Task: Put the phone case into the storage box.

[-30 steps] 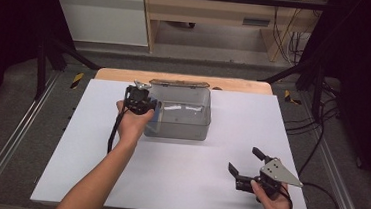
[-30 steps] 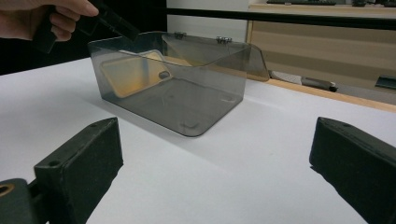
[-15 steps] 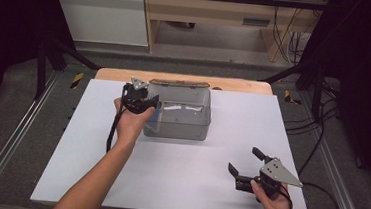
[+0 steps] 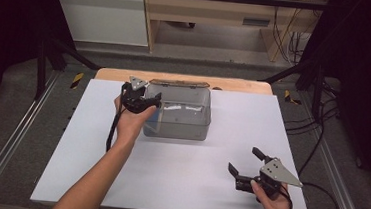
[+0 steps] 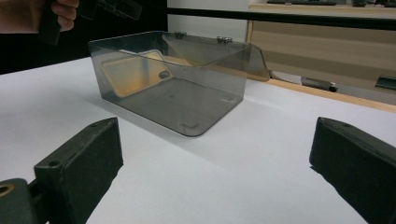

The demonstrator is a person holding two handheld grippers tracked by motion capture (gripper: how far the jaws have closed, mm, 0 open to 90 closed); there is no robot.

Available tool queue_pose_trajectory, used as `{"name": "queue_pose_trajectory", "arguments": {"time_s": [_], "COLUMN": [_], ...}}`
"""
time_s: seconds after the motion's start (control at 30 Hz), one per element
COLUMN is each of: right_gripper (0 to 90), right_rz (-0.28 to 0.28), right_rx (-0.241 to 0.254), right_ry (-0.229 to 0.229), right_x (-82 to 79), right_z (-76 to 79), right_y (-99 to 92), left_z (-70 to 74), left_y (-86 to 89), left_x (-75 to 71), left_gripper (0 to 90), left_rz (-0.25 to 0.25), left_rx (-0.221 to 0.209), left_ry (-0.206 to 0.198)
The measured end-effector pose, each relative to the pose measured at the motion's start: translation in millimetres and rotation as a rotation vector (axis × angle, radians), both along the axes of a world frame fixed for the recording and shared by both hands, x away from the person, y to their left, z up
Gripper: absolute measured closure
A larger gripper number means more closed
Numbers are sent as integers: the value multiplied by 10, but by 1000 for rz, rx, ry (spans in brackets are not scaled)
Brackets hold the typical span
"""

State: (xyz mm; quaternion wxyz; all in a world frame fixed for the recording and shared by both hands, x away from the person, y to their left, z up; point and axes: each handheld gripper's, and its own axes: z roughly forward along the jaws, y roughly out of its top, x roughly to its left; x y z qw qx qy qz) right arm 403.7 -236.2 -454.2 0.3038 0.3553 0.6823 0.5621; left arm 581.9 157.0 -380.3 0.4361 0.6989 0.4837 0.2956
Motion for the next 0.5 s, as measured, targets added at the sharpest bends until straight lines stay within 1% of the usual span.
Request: {"name": "queue_pose_trajectory", "arguments": {"time_s": [0.27, 0.5], "right_gripper": [28, 28], "right_rz": [1, 1], "right_rx": [0, 0], "right_ry": [0, 1], "right_x": [-2, -1], "right_z": [1, 0], "right_y": [3, 5], "left_z": [17, 31], "left_y": [10, 18], "left_x": [-8, -13], "left_gripper": [232, 166], "left_rz": [2, -8], "left_rx": [-13, -37], "left_ry": [-20, -40]}}
